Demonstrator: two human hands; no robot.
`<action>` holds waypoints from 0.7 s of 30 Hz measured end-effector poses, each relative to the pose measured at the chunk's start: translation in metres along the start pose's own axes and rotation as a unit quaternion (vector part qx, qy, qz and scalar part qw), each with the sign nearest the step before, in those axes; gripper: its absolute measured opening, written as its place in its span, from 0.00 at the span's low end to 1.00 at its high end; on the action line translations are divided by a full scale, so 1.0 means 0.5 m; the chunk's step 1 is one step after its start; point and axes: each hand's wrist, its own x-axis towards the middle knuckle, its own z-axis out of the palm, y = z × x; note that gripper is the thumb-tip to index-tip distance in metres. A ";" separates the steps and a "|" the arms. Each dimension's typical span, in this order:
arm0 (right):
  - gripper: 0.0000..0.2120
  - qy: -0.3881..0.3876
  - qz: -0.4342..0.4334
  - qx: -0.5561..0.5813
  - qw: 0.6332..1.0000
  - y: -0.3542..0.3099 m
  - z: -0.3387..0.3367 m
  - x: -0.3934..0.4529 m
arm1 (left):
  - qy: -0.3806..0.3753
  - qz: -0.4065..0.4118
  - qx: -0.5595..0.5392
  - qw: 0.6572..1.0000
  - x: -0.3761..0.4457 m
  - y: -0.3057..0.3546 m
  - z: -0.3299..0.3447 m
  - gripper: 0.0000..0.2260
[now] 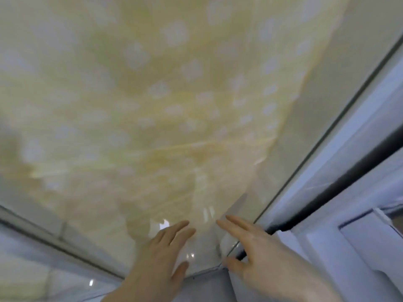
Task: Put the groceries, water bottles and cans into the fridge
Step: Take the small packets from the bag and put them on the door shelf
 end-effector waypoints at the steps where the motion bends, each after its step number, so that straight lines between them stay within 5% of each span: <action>1: 0.35 -0.015 -0.011 -0.016 1.000 0.003 -0.002 0.010 | 0.002 -0.017 0.003 1.000 -0.010 -0.001 0.005 0.31; 7: 0.34 -0.125 -0.135 -0.107 0.977 -0.073 0.018 0.082 | 0.090 -0.208 0.043 0.973 -0.140 -0.010 0.013 0.33; 21: 0.33 -0.165 -0.425 -0.182 0.871 -0.549 0.264 0.104 | 0.308 -0.505 0.067 0.804 -0.673 -0.060 -0.095 0.32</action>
